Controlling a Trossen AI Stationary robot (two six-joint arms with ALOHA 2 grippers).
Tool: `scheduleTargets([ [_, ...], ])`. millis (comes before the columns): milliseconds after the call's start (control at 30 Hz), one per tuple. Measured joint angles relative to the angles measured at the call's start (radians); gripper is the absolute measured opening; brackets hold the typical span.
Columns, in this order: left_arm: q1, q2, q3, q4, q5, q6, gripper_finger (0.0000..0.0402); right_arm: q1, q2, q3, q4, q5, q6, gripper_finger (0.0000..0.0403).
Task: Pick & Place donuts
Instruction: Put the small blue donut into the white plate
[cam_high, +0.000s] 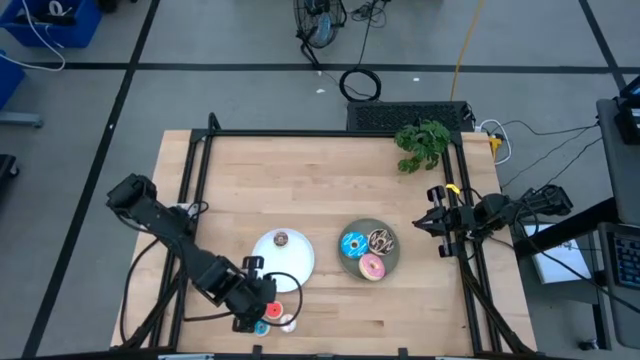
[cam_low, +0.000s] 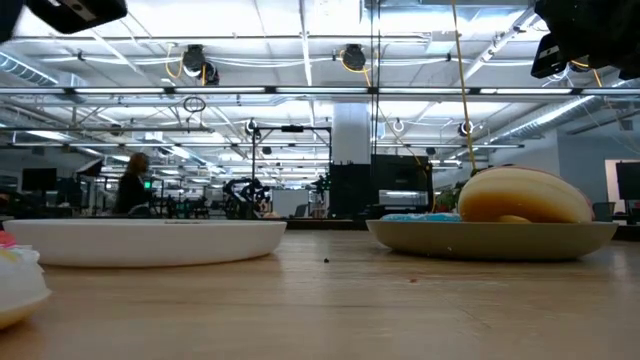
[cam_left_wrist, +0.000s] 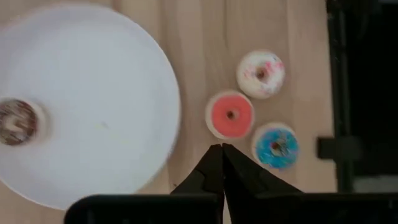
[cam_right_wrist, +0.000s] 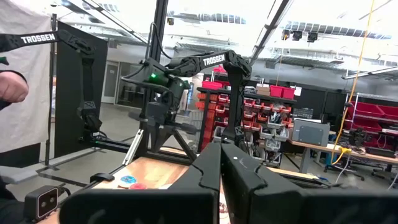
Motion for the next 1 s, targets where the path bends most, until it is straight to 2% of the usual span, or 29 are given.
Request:
scheduleTargets([
  [100, -0.001, 0.000, 0.000, 0.026, -0.058, 0.004, 0.0016, 0.000, 0.000, 0.000, 0.000, 0.000, 0.000, 0.0000],
  [267, 0.002, 0.000, 0.000, 0.095, -0.060, 0.010, 0.0031, 0.000, 0.000, 0.000, 0.000, 0.000, 0.000, 0.0000],
  [467, 0.007, 0.000, 0.000, 0.187, -0.060, -0.003, 0.0021, 0.000, 0.000, 0.000, 0.000, 0.000, 0.000, 0.0000],
  [633, 0.000, 0.018, 0.000, 0.244, -0.034, -0.093, 0.0004, 0.000, 0.000, 0.000, 0.000, 0.000, 0.000, 0.0000],
  [833, -0.032, 0.091, -0.001, 0.362, -0.008, -0.035, 0.0010, 0.000, 0.000, 0.000, -0.002, 0.000, 0.000, 0.0000],
  [900, -0.048, 0.108, -0.001, 0.348, -0.001, -0.037, 0.0010, 0.000, 0.000, 0.000, -0.005, 0.000, 0.000, 0.0000],
  [1000, -0.063, 0.127, -0.001, 0.235, -0.002, -0.120, 0.0022, 0.000, 0.000, 0.000, -0.005, 0.000, 0.002, 0.0000],
])
